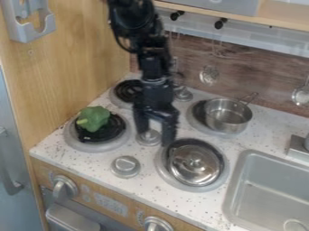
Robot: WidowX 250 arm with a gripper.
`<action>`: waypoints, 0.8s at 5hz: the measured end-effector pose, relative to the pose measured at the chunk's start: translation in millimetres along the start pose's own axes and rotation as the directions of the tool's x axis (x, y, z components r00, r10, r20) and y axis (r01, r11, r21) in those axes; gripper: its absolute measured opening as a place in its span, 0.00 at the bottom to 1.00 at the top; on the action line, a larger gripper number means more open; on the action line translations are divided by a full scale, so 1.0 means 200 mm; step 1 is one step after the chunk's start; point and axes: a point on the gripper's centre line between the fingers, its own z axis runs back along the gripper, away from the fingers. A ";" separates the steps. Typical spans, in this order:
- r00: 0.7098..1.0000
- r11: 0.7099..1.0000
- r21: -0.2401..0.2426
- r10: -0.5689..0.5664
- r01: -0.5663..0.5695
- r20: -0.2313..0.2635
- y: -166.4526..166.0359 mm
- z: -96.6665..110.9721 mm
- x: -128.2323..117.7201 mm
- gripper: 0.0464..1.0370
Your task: Take the pot lid and place it in between the silver pot and the green object
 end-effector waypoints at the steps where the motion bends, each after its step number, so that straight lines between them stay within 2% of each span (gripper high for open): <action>1: 0.995 0.995 0.009 -0.103 0.103 0.017 -0.16 -0.04 0.03 0.96; 2: 0.989 0.989 0.023 -0.144 0.143 0.041 -0.24 -0.05 0.07 0.96; 3: 0.986 0.986 0.055 -0.161 0.158 0.049 -0.25 -0.09 0.11 0.96; 4: 0.982 0.980 0.076 -0.187 0.184 0.023 -0.31 -0.19 0.15 0.96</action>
